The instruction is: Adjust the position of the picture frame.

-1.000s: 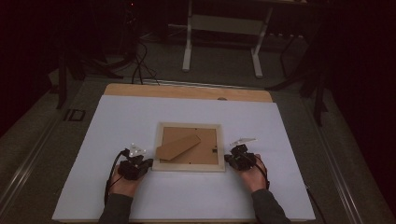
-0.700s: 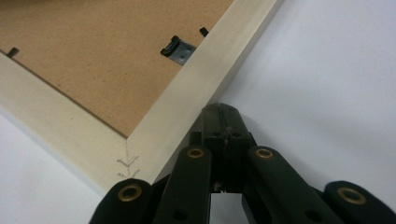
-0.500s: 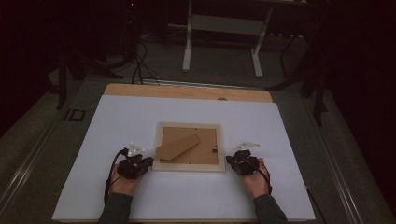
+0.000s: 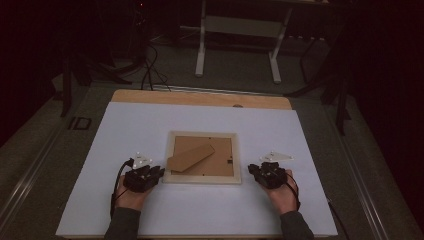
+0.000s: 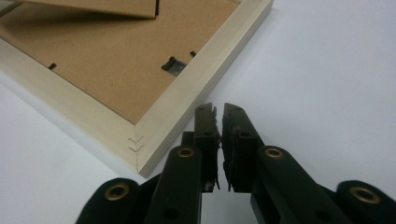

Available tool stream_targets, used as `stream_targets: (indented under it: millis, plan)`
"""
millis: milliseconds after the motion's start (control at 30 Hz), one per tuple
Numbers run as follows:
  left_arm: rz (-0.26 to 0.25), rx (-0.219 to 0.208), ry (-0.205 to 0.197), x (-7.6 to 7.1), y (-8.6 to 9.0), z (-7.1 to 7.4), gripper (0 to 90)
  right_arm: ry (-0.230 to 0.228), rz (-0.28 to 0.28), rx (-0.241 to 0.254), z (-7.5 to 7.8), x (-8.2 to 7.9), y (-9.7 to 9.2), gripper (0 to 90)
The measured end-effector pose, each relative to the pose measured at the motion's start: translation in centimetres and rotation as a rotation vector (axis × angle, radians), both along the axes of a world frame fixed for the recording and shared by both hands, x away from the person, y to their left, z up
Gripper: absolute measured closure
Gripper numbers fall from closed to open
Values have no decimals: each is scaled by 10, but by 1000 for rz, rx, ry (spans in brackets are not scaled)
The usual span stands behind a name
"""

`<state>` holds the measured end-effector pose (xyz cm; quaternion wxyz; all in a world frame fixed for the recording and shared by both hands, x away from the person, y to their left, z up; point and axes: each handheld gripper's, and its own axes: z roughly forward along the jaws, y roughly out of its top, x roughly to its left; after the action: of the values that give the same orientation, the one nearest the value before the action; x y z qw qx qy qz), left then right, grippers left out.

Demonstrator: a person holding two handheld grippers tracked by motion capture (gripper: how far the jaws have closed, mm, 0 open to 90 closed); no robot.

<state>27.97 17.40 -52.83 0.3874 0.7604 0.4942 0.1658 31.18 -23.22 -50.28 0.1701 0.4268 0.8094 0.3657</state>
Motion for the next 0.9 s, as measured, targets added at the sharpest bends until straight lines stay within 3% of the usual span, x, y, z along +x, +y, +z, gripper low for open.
stream_targets:
  millis: [367,900]
  plan:
    - [35,-36,-24,0,6,2,679,3,-18,22,0,2,-10,808]
    - [66,-58,-19,2,10,2,616,-11,-49,27,2,3,-17,738]
